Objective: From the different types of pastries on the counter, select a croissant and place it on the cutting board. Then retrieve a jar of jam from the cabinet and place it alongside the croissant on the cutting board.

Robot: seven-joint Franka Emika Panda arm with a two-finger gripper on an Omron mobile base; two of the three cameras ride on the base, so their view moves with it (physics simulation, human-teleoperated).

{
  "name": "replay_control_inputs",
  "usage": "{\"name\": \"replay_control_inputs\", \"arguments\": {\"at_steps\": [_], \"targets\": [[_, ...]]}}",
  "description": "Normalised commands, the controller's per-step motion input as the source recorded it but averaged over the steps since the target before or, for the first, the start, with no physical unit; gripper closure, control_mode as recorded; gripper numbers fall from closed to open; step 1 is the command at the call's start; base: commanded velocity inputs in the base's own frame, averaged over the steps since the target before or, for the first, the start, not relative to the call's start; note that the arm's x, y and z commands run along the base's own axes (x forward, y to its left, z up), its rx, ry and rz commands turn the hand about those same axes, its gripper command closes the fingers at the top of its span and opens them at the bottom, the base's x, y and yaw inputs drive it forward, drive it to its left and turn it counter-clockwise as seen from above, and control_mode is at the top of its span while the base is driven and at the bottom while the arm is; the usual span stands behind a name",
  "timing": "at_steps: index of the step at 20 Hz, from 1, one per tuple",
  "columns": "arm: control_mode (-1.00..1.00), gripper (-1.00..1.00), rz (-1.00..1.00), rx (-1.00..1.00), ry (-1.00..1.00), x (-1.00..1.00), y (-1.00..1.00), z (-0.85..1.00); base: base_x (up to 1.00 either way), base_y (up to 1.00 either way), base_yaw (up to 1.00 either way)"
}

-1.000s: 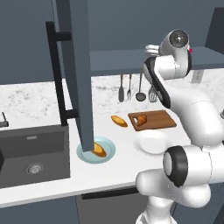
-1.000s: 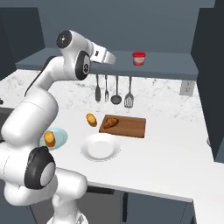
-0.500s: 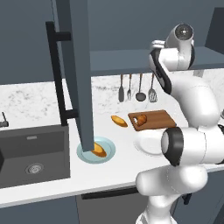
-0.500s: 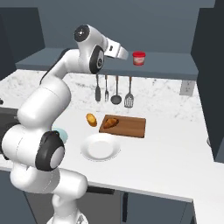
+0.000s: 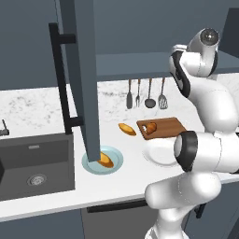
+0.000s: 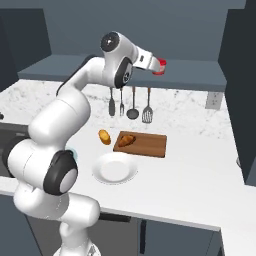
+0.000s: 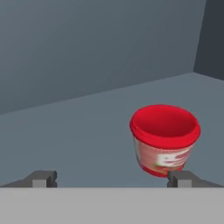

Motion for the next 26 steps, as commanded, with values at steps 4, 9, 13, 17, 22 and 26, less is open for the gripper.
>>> {"name": "replay_control_inputs", "arguments": {"at_steps": [4, 9, 13, 17, 22, 26], "targets": [[-1.00, -1.00, 0.00, -0.01, -0.02, 0.06, -0.43, -0.07, 0.00, 0.00, 0.00], [-1.00, -1.00, 0.00, 0.00, 0.01, 0.47, -0.30, 0.00, 0.00, 0.00, 0.00], [-1.00, -1.00, 0.00, 0.00, 0.10, 0.73, -0.21, 0.00, 0.00, 0.00, 0.00], [-1.00, -1.00, 0.00, 0.00, 0.10, 0.57, -0.26, 0.00, 0.00, 0.00, 0.00], [-1.00, -1.00, 0.00, 0.00, 0.09, 0.46, -0.31, -0.04, 0.00, 0.00, 0.00], [-1.00, 1.00, 0.00, 0.00, 0.09, 0.25, -0.18, -0.23, 0.00, 0.00, 0.00]]}}
